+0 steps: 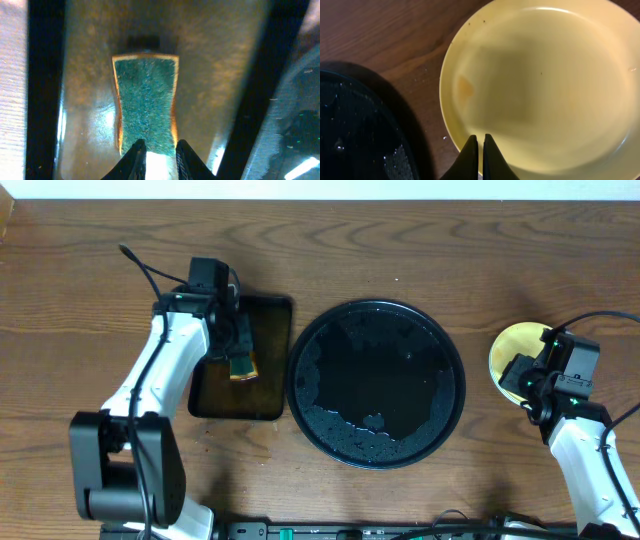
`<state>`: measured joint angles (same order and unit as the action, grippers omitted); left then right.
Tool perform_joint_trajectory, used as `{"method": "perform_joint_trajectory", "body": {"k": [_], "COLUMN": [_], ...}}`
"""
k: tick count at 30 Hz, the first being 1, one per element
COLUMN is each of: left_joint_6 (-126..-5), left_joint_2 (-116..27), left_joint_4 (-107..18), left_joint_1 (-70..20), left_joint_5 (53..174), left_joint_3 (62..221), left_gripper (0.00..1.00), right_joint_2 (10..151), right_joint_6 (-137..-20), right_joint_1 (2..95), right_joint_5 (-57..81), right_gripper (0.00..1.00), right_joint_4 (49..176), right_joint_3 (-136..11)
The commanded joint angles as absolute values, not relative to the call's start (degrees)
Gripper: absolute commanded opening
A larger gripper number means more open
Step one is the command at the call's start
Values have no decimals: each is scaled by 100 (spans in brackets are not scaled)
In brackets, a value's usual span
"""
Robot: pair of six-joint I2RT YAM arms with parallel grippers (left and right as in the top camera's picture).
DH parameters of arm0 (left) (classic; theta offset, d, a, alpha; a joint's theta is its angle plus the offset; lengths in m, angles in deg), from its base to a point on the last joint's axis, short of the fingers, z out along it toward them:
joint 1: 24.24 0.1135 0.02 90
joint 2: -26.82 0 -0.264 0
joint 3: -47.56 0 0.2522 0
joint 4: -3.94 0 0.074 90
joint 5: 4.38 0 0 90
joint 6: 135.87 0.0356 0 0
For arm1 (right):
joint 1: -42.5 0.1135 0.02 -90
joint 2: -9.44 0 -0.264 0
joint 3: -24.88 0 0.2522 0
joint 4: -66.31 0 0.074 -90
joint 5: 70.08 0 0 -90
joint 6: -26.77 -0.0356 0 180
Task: Clean dirty plates on tray and stack at the side
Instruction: 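Place the yellow plate on the pale green stack with the right gripper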
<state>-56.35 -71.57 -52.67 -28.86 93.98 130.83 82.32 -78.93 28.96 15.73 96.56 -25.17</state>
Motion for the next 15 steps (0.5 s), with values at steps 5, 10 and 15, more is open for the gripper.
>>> {"method": "perform_joint_trajectory", "body": {"k": [5,10,15], "left_joint_6": [-5622,-5657,-5725], "left_joint_2": [-7941,-8453,-8708], "left_joint_4": [-4969,-4812,-4803], "left_joint_1": [-2875,-2766,-2715], "left_joint_5": [8685,8641,8779], "left_joint_3": [12887,12887,12889], "left_gripper": [20,20,20], "right_joint_2": [8230,8230,8230], "right_joint_6": [-7874,-7836,-7836], "right_joint_1": [2942,2942,2942], "right_joint_5": [1468,1447,1447], "right_gripper": [1,1,2], "right_joint_4": [9780,9837,9879], "right_joint_3": [-2574,-2574,-2574]}}
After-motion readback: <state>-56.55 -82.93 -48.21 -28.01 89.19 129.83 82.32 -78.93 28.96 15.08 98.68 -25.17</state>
